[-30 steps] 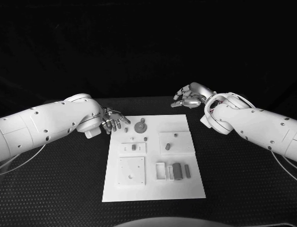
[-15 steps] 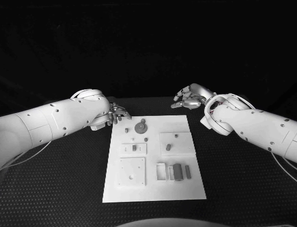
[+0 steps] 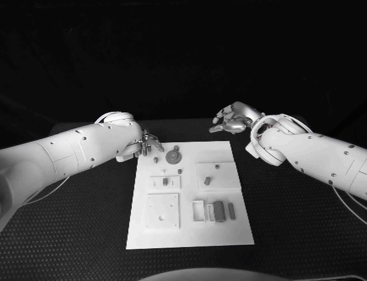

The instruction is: Assemble the parts on the task board

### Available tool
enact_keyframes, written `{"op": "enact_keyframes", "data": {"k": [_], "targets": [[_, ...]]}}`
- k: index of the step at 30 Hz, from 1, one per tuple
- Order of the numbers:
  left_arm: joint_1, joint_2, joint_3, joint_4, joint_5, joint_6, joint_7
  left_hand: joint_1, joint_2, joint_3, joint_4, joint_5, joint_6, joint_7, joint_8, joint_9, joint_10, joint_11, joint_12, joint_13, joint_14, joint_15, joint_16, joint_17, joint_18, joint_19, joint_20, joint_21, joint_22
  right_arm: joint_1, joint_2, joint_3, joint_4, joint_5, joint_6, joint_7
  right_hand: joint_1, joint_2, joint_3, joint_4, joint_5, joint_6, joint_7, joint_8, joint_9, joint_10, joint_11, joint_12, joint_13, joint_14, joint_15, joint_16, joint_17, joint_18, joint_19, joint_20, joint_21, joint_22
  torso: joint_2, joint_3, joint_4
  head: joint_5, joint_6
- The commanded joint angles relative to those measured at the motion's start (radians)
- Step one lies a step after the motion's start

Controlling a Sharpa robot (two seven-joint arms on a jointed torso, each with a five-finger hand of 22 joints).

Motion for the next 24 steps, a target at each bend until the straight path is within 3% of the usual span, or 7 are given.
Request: {"op": "enact_keyframes", "data": {"k": [1, 3, 4, 9, 24], "targets": [[-0.005, 0.008, 0.0, -0.01, -0.007, 0.034, 0.025, 0.004, 0.013, 0.005, -0.005, 0.026, 0.009, -0.003, 0.003, -0.001, -0.007, -0.003, 0.008, 0.002, -0.004, 0.0, 0.006, -0.004, 0.01, -0.001, 0.003, -0.004, 0.004, 0.0, 0.001, 0.001, 0.002, 0.001, 0.012, 0.005, -0.004, 0.007, -0.005, -0.002, 0.002, -0.002, 0.005, 0.004, 0.001, -0.004, -0.005, 0.004, -0.002, 0.0, -0.01, 0.0, -0.001, 0.02, -0.007, 0.003, -0.005, 0.008, -0.001, -0.0006, 0.0006, 0.0, -0.001], [-0.007, 0.011, 0.0, -0.014, -0.007, 0.035, 0.025, 0.008, 0.014, 0.009, -0.007, 0.039, 0.015, -0.004, 0.007, -0.001, -0.006, -0.005, 0.01, 0.002, -0.003, 0.0, 0.01, -0.008, 0.01, 0.002, 0.003, -0.004, 0.006, 0.0, 0.0, 0.001, 0.002, 0.001, 0.012, 0.005, -0.005, 0.007, -0.005, -0.002, 0.002, -0.002, 0.005, 0.004, 0.001, -0.004, -0.005, 0.004, -0.002, 0.0, -0.01, 0.0, -0.001, 0.02, -0.007, 0.003, -0.005, 0.008, -0.001, -0.0004, 0.0004, -0.001, -0.002], [-0.007, 0.012, 0.0, -0.016, -0.007, 0.041, 0.026, 0.019, -0.003, 0.043, 0.015, 0.01, 0.017, -0.005, 0.008, -0.004, -0.006, -0.005, 0.013, 0.001, -0.002, -0.001, 0.014, -0.013, 0.01, 0.006, 0.003, -0.005, 0.01, 0.0, 0.0, 0.001, 0.001, 0.001, 0.013, 0.005, -0.005, 0.007, -0.006, -0.002, 0.002, -0.002, 0.005, 0.004, 0.001, -0.004, -0.005, 0.004, -0.002, 0.0, -0.01, 0.0, -0.001, 0.02, -0.007, 0.003, -0.005, 0.008, -0.001, -0.0004, 0.0004, -0.001, -0.002], [-0.01, 0.016, 0.0, -0.022, -0.006, 0.054, 0.026, 0.03, -0.012, 0.072, 0.03, 0.019, 0.027, -0.007, 0.015, -0.005, -0.007, -0.007, 0.016, 0.0, -0.004, 0.0, 0.021, -0.022, 0.009, 0.006, 0.003, -0.008, 0.016, 0.0, 0.001, 0.001, 0.001, 0.001, 0.014, 0.005, -0.005, 0.008, -0.006, -0.002, 0.002, -0.002, 0.006, 0.004, 0.001, -0.004, -0.005, 0.004, -0.002, 0.0, -0.01, 0.0, -0.001, 0.02, -0.007, 0.003, -0.005, 0.008, -0.002, -0.0003, 0.0014, -0.002, -0.004], [-0.033, 0.037, -0.003, -0.049, 0.01, 0.065, 0.036, 0.042, 0.001, 0.083, 0.027, 0.032, 0.047, -0.013, 0.029, -0.002, -0.003, -0.012, 0.024, 0.0, -0.002, -0.001, 0.032, -0.029, 0.008, 0.011, 0.001, -0.007, 0.027, 0.0, 0.002, 0.001, 0.001, 0.002, 0.016, 0.005, -0.006, 0.008, -0.006, -0.002, 0.002, -0.003, 0.006, 0.004, 0.002, -0.004, -0.005, 0.004, -0.003, 0.0, -0.01, 0.0, -0.002, 0.02, -0.007, 0.002, -0.005, 0.008, -0.001, -0.0006, 0.001, -0.004, -0.006]]}}
